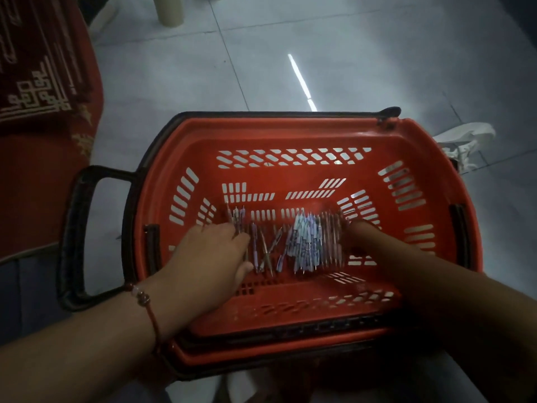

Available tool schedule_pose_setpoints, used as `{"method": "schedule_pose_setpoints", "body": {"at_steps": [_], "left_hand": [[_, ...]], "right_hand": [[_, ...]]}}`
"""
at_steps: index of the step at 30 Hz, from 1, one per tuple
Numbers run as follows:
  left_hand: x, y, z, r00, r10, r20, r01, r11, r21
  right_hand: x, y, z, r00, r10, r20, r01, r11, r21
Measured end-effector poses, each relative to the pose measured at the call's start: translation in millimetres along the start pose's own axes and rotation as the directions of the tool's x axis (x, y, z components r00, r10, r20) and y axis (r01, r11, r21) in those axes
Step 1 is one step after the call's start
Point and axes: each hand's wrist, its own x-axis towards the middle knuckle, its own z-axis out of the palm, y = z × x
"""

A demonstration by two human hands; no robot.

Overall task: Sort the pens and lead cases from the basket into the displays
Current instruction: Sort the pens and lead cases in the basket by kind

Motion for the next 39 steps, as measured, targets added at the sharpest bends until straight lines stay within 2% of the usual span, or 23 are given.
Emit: {"method": "schedule_pose_setpoints", "body": {"at_steps": [2,4,5,8,10,15,16,17,20,22,25,31,36,39], "left_hand": [[0,-4,4,0.998,-0.024,0.057,0.025,1.000,-0.008],[-1,-8,7,0.992,-0.049,0.116,0.051,0.999,-0.013],[-2,-10,8,0.989,-0.054,0.135,0.056,0.998,-0.010],[-4,-11,9,0.986,-0.047,0.159,0.050,0.999,-0.014],[-4,-9,10,0.986,-0.037,0.164,0.044,0.998,-0.041],[-4,-8,14,0.984,-0.032,0.174,0.043,0.997,-0.063],[-4,-8,14,0.984,-0.030,0.175,0.042,0.997,-0.063],[-5,-8,14,0.984,-0.028,0.175,0.039,0.997,-0.063],[-5,-6,13,0.985,-0.020,0.174,0.031,0.998,-0.062],[-4,-5,13,0.985,-0.022,0.173,0.035,0.997,-0.072],[-3,-4,12,0.983,-0.022,0.181,0.036,0.997,-0.072],[-4,-4,14,0.977,-0.035,0.211,0.056,0.994,-0.095],[-2,-6,16,0.970,-0.050,0.236,0.079,0.990,-0.115],[0,-7,16,0.966,-0.046,0.254,0.078,0.990,-0.114]], "right_hand": [[6,-11,7,0.996,-0.067,-0.059,0.065,0.997,-0.028],[9,-26,20,0.963,-0.219,-0.154,0.212,0.975,-0.065],[8,-35,28,0.947,-0.283,-0.155,0.275,0.959,-0.069],[2,-64,54,0.920,-0.392,0.008,0.392,0.920,-0.010],[-1,-85,66,0.891,-0.425,0.163,0.446,0.886,-0.128],[17,-114,97,0.884,-0.428,0.188,0.467,0.788,-0.401],[22,-115,102,0.891,-0.418,0.179,0.453,0.791,-0.410],[28,-116,109,0.902,-0.400,0.163,0.431,0.811,-0.396],[40,-121,123,0.937,-0.349,0.014,0.347,0.923,-0.166],[65,-126,139,0.953,-0.295,-0.062,0.297,0.955,0.020],[51,-133,137,0.956,-0.261,-0.137,0.281,0.946,0.163],[26,-139,128,0.954,-0.216,-0.208,0.272,0.913,0.302],[23,-147,138,0.960,-0.196,-0.202,0.265,0.867,0.421],[25,-149,135,0.981,-0.136,-0.142,0.191,0.828,0.528]]}}
